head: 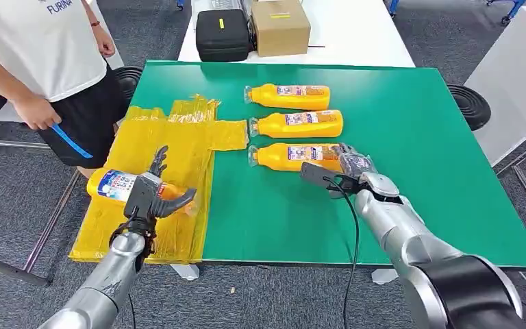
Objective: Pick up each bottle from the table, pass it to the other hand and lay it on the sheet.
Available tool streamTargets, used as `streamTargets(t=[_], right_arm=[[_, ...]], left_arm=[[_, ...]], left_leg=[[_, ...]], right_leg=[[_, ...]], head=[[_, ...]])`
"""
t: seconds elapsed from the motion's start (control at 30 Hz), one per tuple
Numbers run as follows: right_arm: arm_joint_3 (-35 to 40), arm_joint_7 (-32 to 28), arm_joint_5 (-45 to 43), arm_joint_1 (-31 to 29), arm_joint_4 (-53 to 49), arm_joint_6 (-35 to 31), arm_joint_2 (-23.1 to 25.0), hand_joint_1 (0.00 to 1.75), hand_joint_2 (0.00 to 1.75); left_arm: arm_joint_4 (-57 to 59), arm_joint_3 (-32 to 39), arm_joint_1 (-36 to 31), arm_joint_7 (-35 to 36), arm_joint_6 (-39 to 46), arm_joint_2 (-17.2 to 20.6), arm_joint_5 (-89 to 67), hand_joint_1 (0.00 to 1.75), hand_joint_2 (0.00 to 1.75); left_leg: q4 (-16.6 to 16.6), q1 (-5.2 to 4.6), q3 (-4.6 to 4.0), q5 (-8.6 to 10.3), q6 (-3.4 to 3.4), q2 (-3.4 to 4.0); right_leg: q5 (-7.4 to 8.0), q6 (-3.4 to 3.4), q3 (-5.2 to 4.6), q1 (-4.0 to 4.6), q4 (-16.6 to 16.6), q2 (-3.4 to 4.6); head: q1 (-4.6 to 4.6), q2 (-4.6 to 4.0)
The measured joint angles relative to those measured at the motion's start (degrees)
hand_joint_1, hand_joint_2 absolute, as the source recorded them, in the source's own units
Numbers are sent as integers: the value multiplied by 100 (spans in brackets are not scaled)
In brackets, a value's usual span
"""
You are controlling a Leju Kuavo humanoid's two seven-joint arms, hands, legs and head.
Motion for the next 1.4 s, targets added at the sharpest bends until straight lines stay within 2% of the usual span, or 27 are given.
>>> streamTargets(t=[0.43, 0.67, 1.4], right_arm=[[-529, -83, -464, -73, 0, 682, -79, 0, 175], [-789, -236, -686, -207, 0, 1453, -105, 0, 175], [-1038, -489, -800, -405, 0, 2689, -120, 0, 175]], left_arm=[[118, -55, -75, 24, -68, -4, 116, 0, 175], [223, -76, -222, 33, -116, -17, 172, 0, 175], [457, -92, -466, 105, -308, -131, 286, 0, 175]], left_leg=[[0, 0, 13, 0, 0, 0], [0, 0, 23, 0, 0, 8], [0, 1, 30, 0, 0, 12]], right_leg=[[0, 0, 12, 0, -1, 0], [1, -1, 18, 1, -1, 5], [2, -2, 23, 1, -1, 14]], head=[[0, 0], [0, 0], [0, 0]])
